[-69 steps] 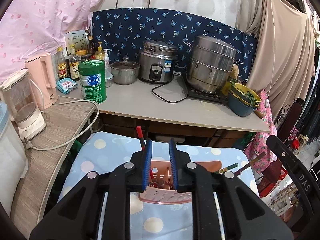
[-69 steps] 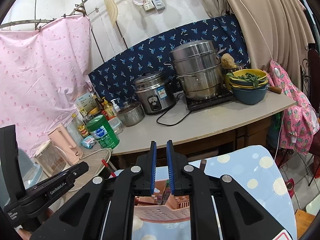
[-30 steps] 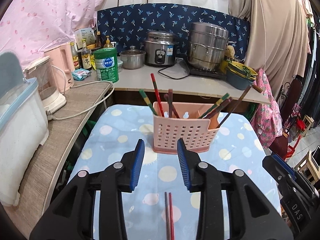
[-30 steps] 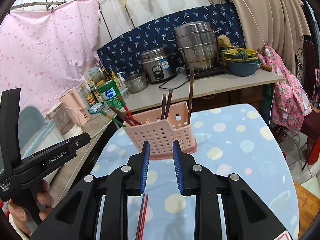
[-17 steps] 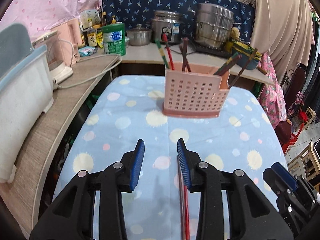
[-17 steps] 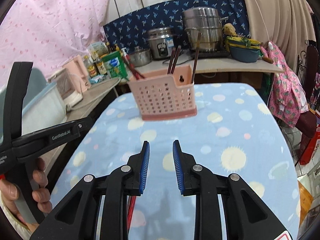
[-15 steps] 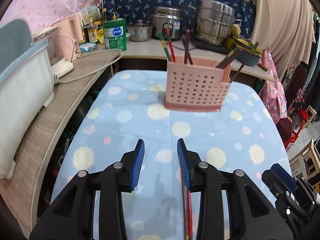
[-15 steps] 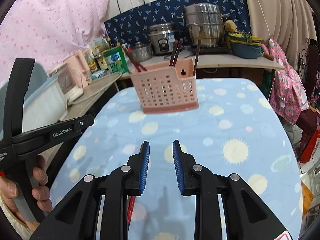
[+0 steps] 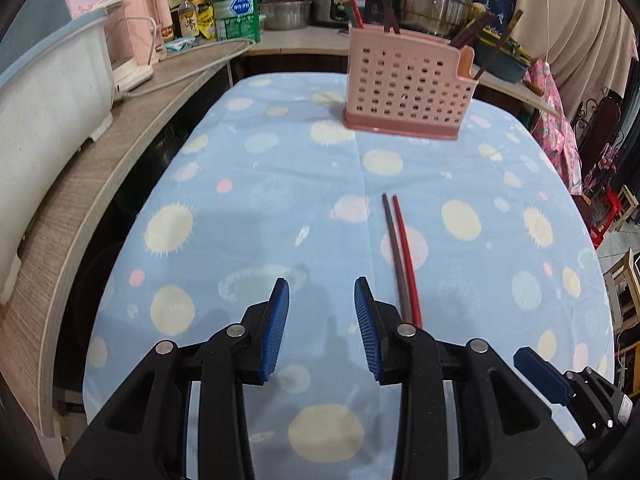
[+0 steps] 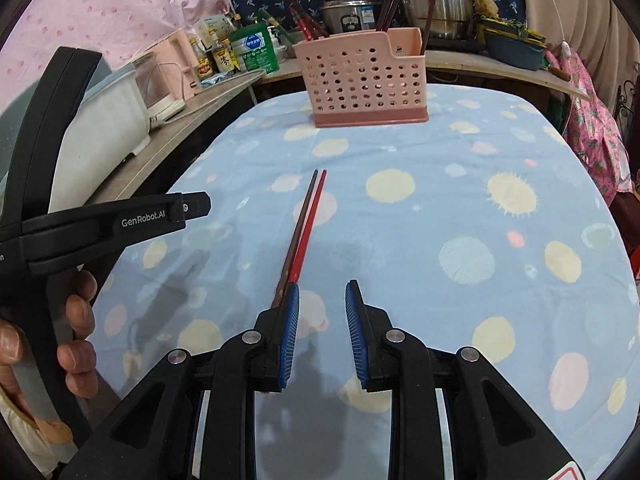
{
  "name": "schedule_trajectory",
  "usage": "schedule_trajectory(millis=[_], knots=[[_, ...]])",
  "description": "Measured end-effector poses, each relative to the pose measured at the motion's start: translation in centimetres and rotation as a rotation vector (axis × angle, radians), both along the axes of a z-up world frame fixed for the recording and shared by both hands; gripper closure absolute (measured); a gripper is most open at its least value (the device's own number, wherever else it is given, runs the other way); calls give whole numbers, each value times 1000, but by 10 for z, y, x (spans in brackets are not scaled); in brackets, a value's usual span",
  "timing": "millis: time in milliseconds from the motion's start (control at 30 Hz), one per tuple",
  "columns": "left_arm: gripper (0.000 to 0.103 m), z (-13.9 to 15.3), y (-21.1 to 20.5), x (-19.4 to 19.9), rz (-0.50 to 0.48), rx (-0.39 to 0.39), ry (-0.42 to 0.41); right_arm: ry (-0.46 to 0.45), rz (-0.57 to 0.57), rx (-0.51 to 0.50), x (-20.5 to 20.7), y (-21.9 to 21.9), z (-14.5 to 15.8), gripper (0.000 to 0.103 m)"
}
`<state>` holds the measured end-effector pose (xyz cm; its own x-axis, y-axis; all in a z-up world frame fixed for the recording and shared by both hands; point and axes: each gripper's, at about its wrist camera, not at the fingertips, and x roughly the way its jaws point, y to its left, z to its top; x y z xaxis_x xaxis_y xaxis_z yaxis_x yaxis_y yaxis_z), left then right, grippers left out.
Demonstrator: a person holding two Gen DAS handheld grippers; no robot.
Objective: Organize utensils
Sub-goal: 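Move both open grippers toward the red and brown chopsticks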
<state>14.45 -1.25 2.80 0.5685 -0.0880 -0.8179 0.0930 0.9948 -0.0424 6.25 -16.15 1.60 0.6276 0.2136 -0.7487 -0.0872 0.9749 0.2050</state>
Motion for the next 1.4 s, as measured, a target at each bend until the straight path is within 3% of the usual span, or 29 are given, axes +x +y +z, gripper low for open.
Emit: schedule_trajectory(millis=[533, 867, 1133, 1300, 1400], knots=[[70, -30, 15, -19, 4, 24, 85, 88, 68, -34, -12, 33, -37, 79], [70, -39, 14, -21, -6, 23, 110, 75, 83, -66, -12, 39, -40, 79], [68, -41, 6, -26, -36, 19, 117, 70, 56, -97, -14, 32, -42, 96], [55, -41, -2, -31, -59, 17, 115, 69, 5, -87, -15, 14, -42, 96], [54, -43, -9, -36, -80, 12, 122, 68, -36, -78, -18, 0, -42, 97]])
